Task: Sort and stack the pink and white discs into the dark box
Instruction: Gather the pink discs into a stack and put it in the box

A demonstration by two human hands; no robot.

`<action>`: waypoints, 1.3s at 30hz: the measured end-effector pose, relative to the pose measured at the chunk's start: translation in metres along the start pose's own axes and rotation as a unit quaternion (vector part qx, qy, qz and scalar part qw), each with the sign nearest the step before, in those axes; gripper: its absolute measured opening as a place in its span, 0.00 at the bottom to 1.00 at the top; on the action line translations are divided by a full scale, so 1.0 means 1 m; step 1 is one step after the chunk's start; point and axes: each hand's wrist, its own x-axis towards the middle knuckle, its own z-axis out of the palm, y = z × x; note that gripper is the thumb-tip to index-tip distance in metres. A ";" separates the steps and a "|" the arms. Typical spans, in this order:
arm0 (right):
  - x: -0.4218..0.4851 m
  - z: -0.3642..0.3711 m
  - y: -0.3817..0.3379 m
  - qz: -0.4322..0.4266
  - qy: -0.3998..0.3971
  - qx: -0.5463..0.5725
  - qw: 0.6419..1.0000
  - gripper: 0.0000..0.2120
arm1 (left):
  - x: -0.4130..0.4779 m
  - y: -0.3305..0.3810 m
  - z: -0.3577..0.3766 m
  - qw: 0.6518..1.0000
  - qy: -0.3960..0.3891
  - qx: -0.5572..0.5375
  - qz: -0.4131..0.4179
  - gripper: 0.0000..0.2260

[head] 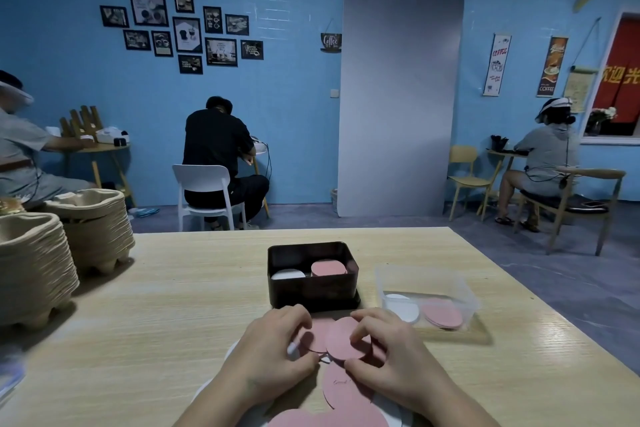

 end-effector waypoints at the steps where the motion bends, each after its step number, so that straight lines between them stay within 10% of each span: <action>1: 0.000 0.000 0.000 0.000 -0.001 -0.001 1.000 0.11 | 0.000 0.000 0.001 1.000 -0.009 0.004 0.000 0.15; 39: 0.001 0.000 0.007 -0.005 0.014 0.029 0.999 0.15 | -0.004 -0.003 -0.002 0.998 0.022 -0.053 0.027 0.28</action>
